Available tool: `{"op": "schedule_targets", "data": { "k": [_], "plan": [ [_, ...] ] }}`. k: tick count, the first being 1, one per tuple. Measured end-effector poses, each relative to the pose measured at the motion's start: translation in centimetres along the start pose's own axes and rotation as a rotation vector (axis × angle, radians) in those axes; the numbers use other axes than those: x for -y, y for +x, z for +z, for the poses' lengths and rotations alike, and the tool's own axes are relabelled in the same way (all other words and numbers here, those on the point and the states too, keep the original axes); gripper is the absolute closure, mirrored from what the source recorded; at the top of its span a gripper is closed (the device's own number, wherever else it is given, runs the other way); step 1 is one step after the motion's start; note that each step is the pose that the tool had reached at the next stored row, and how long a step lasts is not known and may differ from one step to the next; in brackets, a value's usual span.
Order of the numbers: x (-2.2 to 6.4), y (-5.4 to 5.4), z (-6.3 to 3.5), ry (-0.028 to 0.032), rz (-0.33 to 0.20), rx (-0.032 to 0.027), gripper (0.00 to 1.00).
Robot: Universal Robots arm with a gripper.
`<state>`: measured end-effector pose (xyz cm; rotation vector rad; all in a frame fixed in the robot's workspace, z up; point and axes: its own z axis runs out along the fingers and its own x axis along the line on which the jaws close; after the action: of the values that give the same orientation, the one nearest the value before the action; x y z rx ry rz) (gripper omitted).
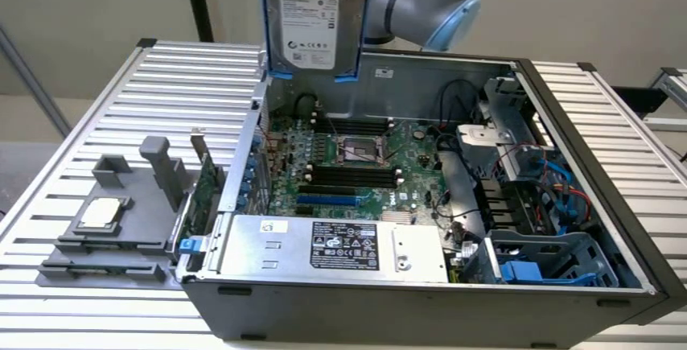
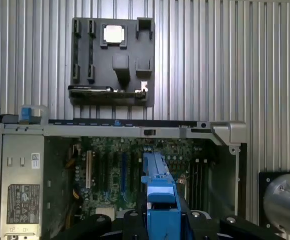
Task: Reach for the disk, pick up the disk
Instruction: 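Pick up the disk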
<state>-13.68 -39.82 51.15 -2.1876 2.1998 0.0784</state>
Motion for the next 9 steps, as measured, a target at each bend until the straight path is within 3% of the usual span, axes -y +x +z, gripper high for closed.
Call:
{"op": "schedule_targets", "data": {
  "k": [9],
  "plan": [
    [4.1, 0.7, 0.1, 0.0, 0.0, 0.0026, 0.67]
  ]
}}
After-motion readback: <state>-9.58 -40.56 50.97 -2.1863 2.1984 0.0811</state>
